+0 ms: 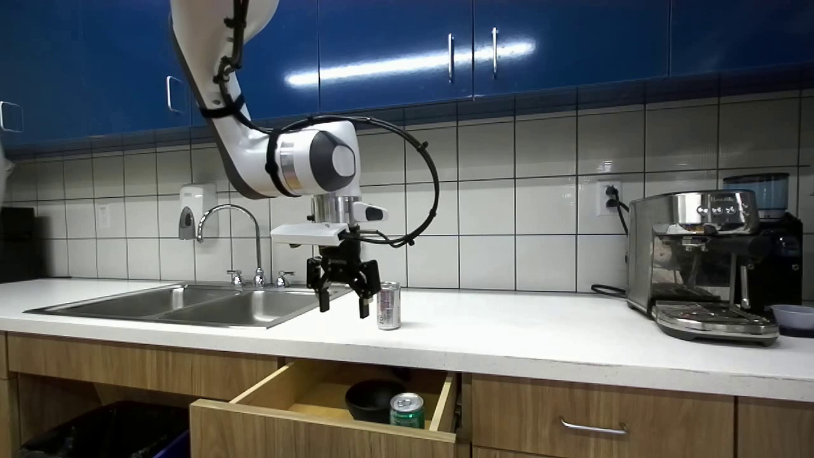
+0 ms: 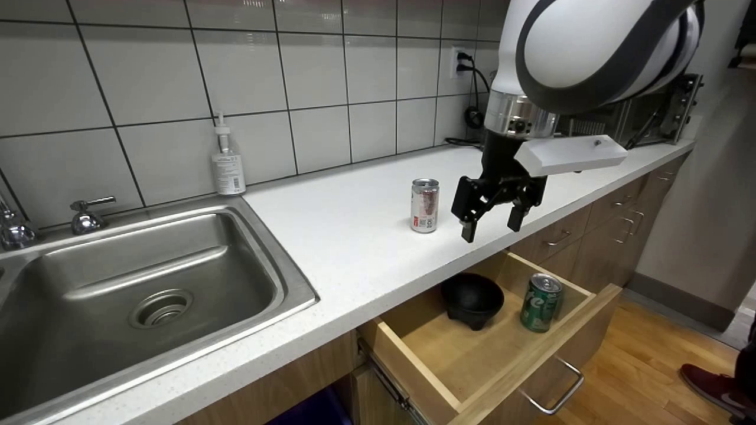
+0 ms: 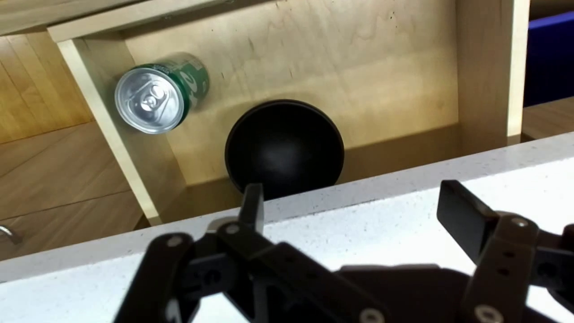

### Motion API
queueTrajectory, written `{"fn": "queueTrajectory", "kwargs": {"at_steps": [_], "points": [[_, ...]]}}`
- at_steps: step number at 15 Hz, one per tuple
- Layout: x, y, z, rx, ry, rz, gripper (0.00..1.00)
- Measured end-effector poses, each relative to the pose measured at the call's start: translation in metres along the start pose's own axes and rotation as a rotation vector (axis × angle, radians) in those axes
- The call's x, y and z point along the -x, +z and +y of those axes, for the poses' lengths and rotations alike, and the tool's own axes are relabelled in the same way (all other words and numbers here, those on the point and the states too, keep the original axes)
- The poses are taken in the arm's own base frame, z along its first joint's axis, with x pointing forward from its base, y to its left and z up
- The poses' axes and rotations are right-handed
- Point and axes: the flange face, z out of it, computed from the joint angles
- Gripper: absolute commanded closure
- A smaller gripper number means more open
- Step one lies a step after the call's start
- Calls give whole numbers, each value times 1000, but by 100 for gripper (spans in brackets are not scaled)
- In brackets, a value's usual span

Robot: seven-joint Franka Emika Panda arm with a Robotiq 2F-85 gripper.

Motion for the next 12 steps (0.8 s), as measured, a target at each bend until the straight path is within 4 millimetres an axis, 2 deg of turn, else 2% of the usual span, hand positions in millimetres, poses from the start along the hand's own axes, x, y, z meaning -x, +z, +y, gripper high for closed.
{"fn": "queueTrajectory", "kwargs": {"at_steps": [12], "points": [[-67, -10, 11, 10, 32, 36, 0]]}}
